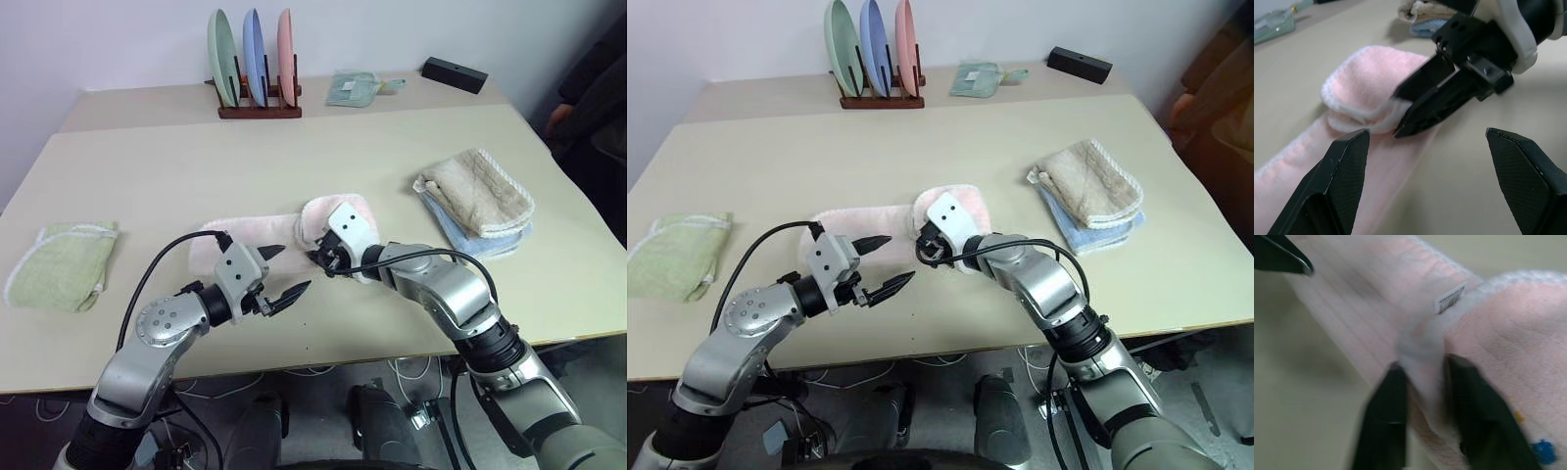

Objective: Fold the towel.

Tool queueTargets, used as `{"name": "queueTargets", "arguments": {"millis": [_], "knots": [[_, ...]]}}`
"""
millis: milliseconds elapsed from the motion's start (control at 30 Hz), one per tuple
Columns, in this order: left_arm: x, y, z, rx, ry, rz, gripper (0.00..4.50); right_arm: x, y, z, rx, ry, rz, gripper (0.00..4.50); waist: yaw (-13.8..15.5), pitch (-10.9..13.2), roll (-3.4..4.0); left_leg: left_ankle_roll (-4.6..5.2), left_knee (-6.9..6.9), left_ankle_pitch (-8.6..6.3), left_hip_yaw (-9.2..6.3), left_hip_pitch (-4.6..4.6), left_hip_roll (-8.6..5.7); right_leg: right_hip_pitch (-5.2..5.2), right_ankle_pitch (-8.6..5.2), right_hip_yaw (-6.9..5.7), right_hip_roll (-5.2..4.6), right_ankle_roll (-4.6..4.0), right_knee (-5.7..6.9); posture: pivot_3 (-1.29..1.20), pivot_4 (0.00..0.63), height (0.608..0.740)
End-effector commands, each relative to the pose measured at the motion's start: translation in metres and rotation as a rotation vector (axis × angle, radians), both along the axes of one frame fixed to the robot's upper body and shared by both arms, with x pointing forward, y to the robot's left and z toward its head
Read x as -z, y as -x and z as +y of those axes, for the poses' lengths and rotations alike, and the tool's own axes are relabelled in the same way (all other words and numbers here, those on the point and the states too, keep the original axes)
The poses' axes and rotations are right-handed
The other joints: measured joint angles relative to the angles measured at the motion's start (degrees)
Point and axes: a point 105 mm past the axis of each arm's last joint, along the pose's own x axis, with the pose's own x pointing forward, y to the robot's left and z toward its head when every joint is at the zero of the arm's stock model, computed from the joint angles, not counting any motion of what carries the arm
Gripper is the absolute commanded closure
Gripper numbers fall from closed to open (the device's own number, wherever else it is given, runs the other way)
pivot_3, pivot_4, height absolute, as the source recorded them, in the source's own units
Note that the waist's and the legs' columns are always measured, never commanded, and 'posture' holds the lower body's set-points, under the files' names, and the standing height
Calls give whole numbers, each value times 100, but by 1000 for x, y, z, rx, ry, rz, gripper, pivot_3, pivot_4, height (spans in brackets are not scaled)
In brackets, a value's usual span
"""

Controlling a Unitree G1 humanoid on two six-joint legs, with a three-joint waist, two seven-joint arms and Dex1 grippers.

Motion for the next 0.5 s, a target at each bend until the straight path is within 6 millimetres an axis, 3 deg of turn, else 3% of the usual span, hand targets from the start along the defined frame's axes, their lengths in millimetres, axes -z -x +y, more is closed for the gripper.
{"name": "queueTargets", "arguments": {"millis": [33, 67, 200, 300, 400, 500], "knots": [[-11, 2, -1, 4, 4, -50, 606, -37, 7, -3, -79, -66, -141, 1107, 18, 0, 0, 0, 0, 0, 0, -1, 0, 0, 0, 0, 0, 0, 0, 0, 150, 740], [-12, 1, 1, -5, 5, -51, 606, -44, 11, -7, -106, -82, -163, 670, 27, 0, 0, 0, 1, 0, 0, -2, -1, 0, 0, 0, -1, 0, -1, 0, 150, 740], [-16, -2, 11, -72, 60, -44, 606, -70, 25, -29, -173, -185, -184, 670, 109, 1, -2, 0, 1, 0, 1, -2, -1, 1, 0, 0, -1, 1, -3, 0, 150, 740], [-16, -6, 18, -135, 100, -38, 606, -78, 9, -46, -75, -249, -173, 1583, 103, 1, -3, 0, 1, 0, 1, 0, 0, 1, 0, -1, -1, 0, -3, 0, 150, 740], [-14, -9, 21, -191, 159, -26, 606, -71, -16, -54, 29, -237, -190, 3158, 95, 0, -3, 0, 1, 0, 3, 2, 0, 1, 0, 0, 0, 0, 0, 0, 150, 740], [-10, -13, 21, -251, 220, -9, 606, -58, -37, -47, 84, -241, -180, 4480, 102, 0, -3, 0, 1, 0, 4, 2, 0, 1, 1, 0, 0, -1, 0, 0, 150, 740]]}}
